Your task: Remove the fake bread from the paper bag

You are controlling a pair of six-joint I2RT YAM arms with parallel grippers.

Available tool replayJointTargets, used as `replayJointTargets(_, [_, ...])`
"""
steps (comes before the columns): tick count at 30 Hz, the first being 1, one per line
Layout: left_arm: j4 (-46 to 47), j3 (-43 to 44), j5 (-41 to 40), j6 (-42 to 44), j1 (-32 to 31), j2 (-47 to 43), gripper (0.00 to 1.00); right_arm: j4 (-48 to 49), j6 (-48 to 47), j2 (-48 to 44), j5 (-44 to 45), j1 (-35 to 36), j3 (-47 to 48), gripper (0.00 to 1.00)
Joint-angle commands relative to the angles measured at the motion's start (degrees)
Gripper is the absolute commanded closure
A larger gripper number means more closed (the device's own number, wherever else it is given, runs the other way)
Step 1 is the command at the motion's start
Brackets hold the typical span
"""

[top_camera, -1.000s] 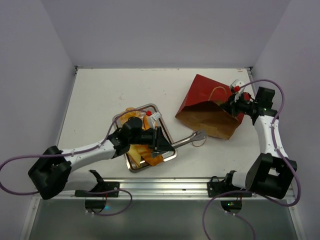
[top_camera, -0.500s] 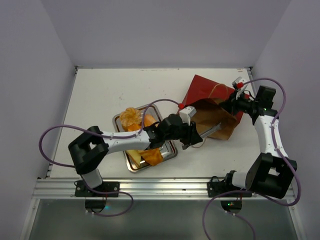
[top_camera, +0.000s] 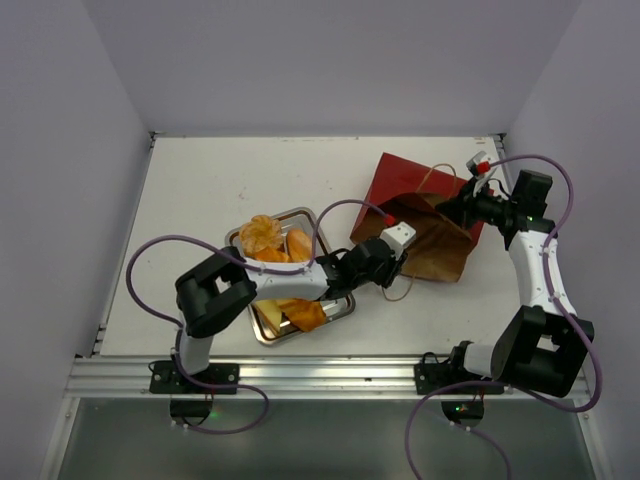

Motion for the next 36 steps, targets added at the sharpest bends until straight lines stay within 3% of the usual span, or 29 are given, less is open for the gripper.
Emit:
replayJointTargets(1, [4.0,4.2,-4.7,9.1,-0.9,1.6,0.61,1.6,1.4,-0.7,-2.8,-0.2,0.9,0.96])
replayJointTargets(18, [5.4,10.6,-5.2,20.6,-2.8,8.1,0.6,2.3,1.9,-0.5,-3.5,-0.2,0.8,0.96])
replayJointTargets(36, [3.3,16.3,-8.6,24.7,-3.6,13.5,0.58,2.3,2.1,-0.8,-4.5,-0.1,0.7,0.96])
